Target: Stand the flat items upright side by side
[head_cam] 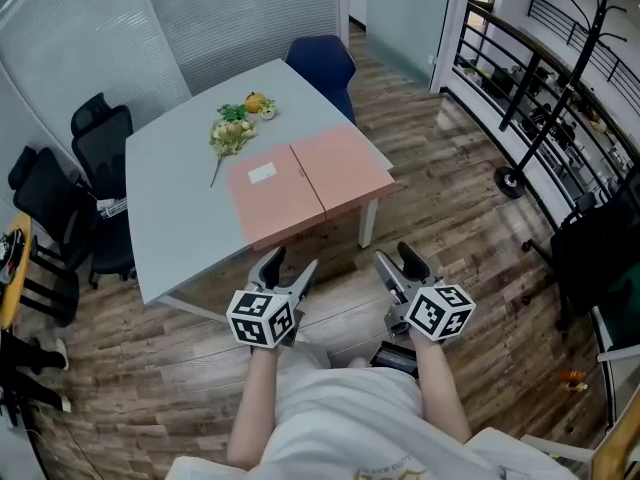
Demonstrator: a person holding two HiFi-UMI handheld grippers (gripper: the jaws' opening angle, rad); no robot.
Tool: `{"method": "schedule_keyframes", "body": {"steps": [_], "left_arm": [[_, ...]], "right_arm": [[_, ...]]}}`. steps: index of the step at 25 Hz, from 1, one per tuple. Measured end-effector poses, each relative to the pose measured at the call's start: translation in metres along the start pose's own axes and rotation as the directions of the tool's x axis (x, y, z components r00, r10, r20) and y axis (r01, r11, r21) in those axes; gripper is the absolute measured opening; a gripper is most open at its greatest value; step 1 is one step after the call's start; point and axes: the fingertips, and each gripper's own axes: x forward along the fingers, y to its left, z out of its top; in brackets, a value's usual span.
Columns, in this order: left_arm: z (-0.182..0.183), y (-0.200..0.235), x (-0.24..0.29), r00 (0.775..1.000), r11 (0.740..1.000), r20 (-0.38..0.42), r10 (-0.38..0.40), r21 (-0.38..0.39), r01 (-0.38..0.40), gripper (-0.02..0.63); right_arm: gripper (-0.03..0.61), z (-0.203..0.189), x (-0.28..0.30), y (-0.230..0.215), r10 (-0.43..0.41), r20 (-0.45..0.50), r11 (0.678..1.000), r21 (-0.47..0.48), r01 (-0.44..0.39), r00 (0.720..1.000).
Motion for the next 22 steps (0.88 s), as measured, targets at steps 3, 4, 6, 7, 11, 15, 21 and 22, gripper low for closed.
{"method": "schedule_keyframes", "body": {"steps": [3,4,6,7,11,15,21,22], "left_arm": [[-0.004,-0.007,0.000,1.000,1.000,-0.017,0.000,0.019,0.000,0.305],[-0.005,-0.008,0.001,1.000,1.000,-0.023,-0.001,0.025,0.002,0.305],[-0.006,-0.007,0.003,1.000,1.000,-0.029,-0.003,0.024,0.003,0.305],[-0.006,-0.005,0.006,0.999,1.000,-0.032,-0.002,0.021,0.003,0.305],[-0.006,-0.005,0.027,0.999,0.999,-0.051,-0.018,0.038,0.020,0.305],[-0.007,-0.001,0.061,0.995,0.997,-0.087,-0.046,0.058,0.051,0.305],[-0.004,0.029,0.142,0.982,0.992,-0.170,-0.080,0.084,0.095,0.305],[-0.003,0.037,0.157,0.979,0.991,-0.186,-0.081,0.087,0.098,0.305]], "right_arm": [[0.291,-0.005,-0.007,-0.009,-0.007,-0.003,0.999,0.038,0.007,1.000],[0.296,-0.007,-0.008,-0.013,-0.011,-0.002,0.998,0.057,0.011,1.000],[0.304,-0.010,-0.009,-0.020,-0.019,-0.001,0.996,0.088,0.019,1.000],[0.307,-0.011,-0.009,-0.023,-0.023,-0.002,0.995,0.096,0.023,1.000],[0.311,-0.010,-0.007,-0.047,-0.058,0.005,0.990,0.132,0.057,0.998],[0.311,-0.008,0.008,-0.076,-0.094,0.002,0.981,0.172,0.093,0.996],[0.313,-0.010,0.058,-0.130,-0.144,-0.050,0.968,0.201,0.151,0.988],[0.314,-0.010,0.070,-0.140,-0.149,-0.062,0.965,0.211,0.159,0.987]]}}
